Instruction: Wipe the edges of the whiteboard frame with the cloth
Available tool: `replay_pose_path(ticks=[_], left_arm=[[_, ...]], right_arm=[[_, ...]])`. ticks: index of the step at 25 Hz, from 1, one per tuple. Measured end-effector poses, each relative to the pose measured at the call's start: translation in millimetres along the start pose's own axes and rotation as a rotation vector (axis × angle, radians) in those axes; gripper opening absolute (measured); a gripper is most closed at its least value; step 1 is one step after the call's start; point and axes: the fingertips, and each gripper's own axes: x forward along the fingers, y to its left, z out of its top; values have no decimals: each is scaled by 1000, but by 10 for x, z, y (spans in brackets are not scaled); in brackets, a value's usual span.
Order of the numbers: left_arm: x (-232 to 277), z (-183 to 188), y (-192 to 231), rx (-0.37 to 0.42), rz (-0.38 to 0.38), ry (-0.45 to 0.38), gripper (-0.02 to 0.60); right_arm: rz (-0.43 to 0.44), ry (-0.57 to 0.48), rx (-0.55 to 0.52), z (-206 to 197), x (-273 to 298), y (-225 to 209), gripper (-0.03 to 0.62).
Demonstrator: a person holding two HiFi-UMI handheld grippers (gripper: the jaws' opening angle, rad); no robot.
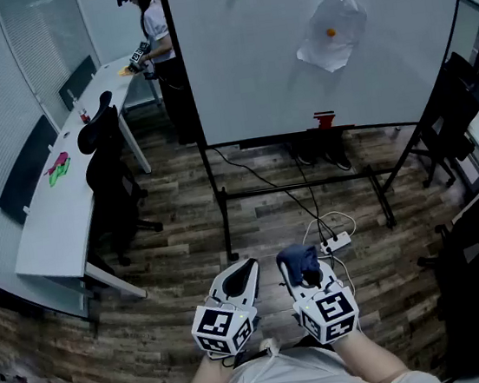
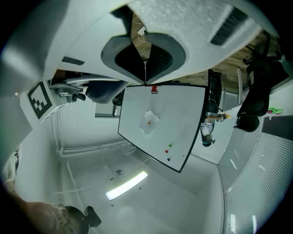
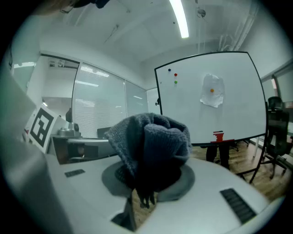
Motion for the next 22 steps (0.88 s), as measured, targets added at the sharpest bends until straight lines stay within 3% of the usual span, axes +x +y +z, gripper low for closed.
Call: replay_pose_path(ticks=[22], left_arm=[[-14,-182,123,-44,14,28,20]], right_arm=[[17,63,109,-262,108,55,77]])
